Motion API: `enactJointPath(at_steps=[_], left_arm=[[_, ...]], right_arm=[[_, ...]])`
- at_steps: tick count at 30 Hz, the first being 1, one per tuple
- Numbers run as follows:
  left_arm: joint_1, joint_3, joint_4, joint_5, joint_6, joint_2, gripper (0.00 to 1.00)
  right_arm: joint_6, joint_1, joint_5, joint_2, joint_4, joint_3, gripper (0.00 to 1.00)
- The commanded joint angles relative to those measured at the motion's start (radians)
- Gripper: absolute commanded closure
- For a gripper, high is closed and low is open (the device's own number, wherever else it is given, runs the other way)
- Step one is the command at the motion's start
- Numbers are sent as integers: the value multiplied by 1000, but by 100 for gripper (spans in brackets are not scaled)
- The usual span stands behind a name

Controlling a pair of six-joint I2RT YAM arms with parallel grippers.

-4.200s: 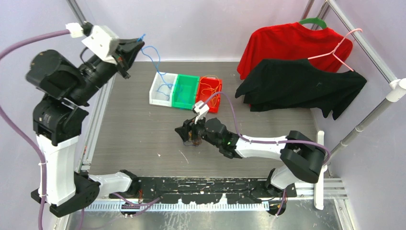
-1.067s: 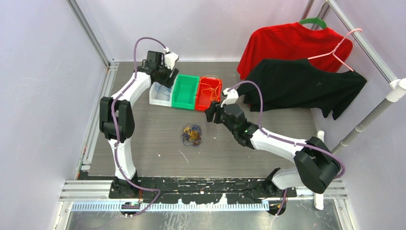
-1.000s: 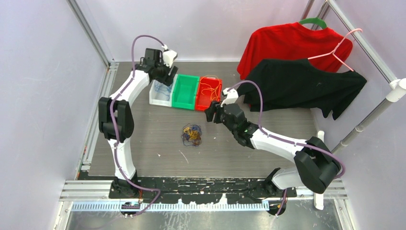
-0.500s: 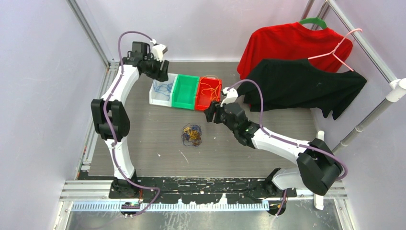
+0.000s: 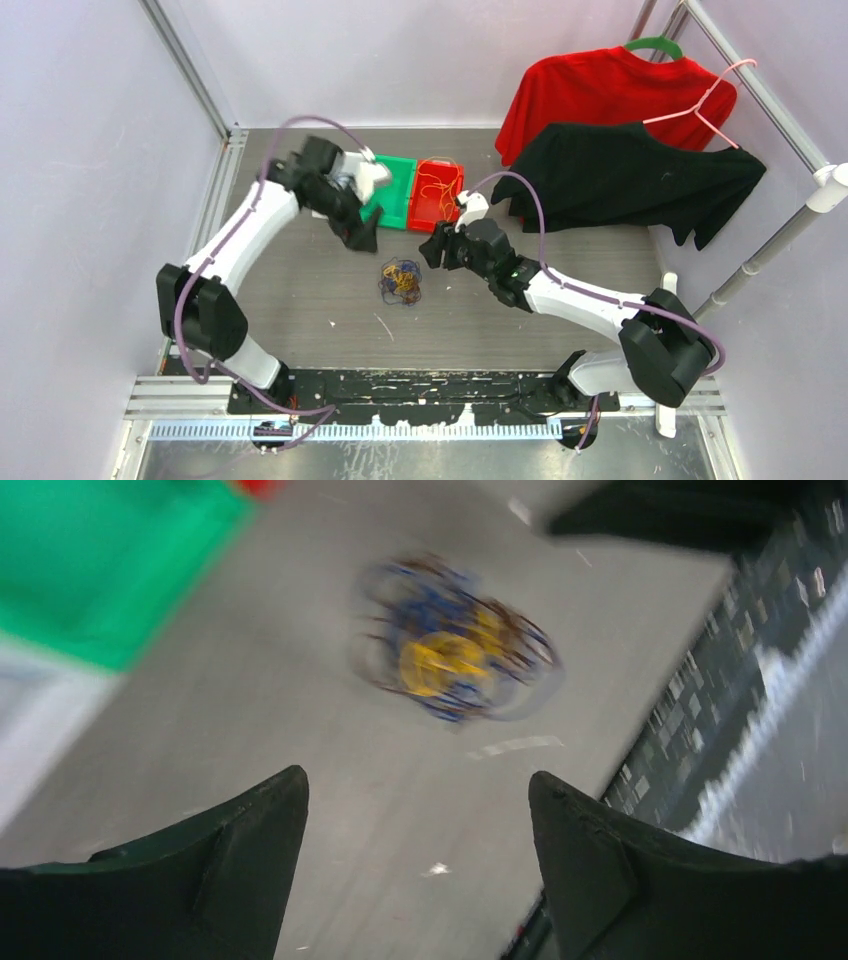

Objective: Untangle the cables
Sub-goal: Place the cable in the bin.

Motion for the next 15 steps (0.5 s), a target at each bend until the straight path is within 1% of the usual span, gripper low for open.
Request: enactJointPath(at_steps=[1, 3, 10, 12, 15], left_arm=[[-145, -180, -31, 12, 70, -44, 25], [-174, -215, 2, -1, 52, -33, 34], [-187, -252, 119, 1, 3, 21, 56], [-186, -267, 161, 10, -7, 28, 59], [-187, -297, 209, 29, -21, 38, 60]], right_arm=[[23, -1, 53, -38, 5, -15, 40], [24, -5, 71, -50, 3, -25, 41], [26, -14, 107, -83, 9, -51, 42], [26, -16, 110, -86, 11, -54, 42], [27, -19, 113, -91, 14, -55, 43]])
